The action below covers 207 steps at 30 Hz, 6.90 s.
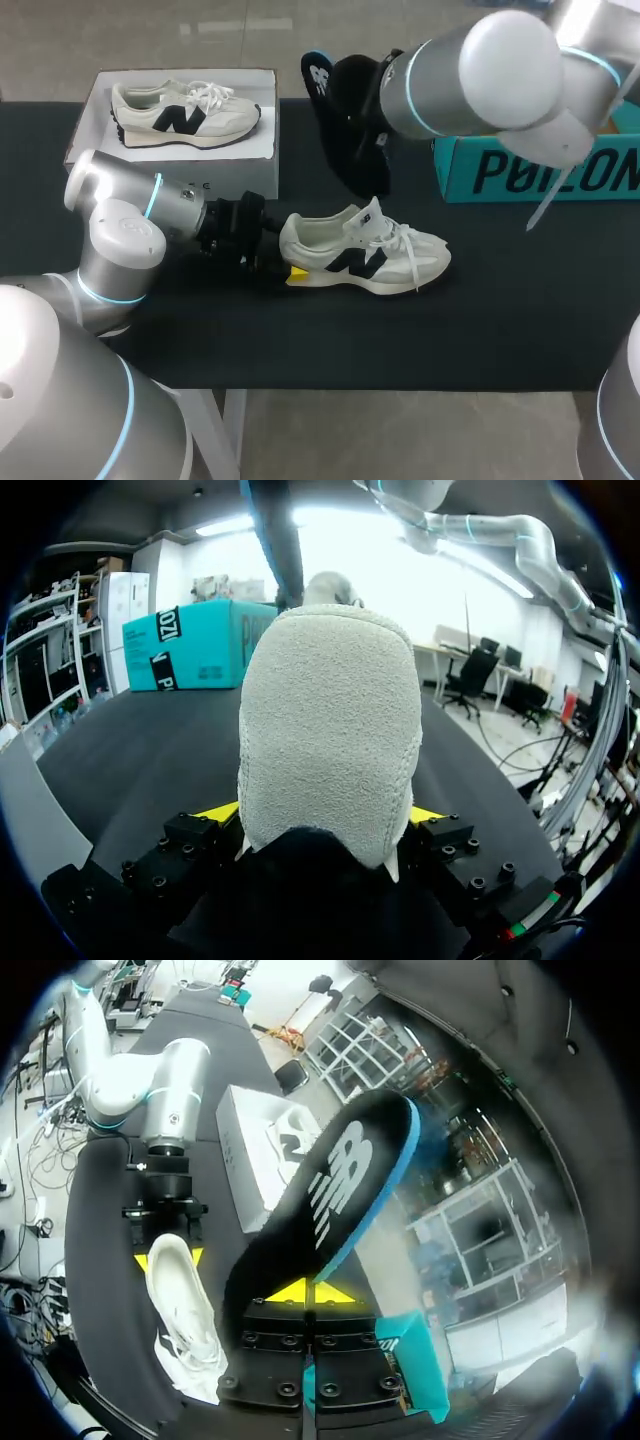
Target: Take the shoe out of the shoebox, open the shoe tongue, remove and reinsert the insole, then place the shoe into the shoebox
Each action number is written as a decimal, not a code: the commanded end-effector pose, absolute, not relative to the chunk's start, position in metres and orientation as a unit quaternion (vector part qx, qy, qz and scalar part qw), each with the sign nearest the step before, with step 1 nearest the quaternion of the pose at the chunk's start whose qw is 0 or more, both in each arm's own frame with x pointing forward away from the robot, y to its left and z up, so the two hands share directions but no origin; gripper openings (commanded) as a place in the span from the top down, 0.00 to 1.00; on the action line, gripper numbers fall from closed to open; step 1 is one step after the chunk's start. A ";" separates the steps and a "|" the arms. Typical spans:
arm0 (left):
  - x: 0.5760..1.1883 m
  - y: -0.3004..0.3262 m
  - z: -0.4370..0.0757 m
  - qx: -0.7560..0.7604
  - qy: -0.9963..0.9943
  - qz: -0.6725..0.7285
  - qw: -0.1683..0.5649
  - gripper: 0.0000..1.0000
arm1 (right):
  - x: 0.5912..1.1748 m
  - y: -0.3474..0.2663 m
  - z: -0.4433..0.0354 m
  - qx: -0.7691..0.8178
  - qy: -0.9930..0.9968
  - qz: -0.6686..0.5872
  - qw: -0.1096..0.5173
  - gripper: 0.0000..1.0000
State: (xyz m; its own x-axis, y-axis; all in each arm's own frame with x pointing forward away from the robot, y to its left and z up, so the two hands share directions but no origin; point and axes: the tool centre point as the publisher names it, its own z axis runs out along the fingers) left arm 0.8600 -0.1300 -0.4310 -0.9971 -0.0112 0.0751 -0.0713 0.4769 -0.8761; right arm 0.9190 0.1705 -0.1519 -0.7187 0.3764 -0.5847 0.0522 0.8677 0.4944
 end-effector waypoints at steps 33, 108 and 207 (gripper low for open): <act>0.860 -0.131 -0.432 0.024 -0.859 0.510 0.030 1.00 | 0.912 0.134 -0.106 0.203 0.830 0.428 0.295 1.00; 0.860 -0.131 -0.432 0.024 -0.859 0.510 0.030 1.00 | 0.732 0.121 -0.009 0.364 0.815 0.444 0.081 1.00; 0.868 -0.113 -0.343 -0.057 -0.901 0.430 -0.001 0.00 | 0.747 0.101 -0.013 0.361 0.836 0.407 0.069 1.00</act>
State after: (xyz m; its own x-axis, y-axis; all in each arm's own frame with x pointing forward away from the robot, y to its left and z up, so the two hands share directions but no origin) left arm 0.8675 -0.1117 -0.3433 -0.9935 0.1012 -0.0523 0.1040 0.6174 -0.7797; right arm 0.7450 0.0987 -0.0128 -0.7309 0.6586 0.1788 0.5451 0.4057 0.7337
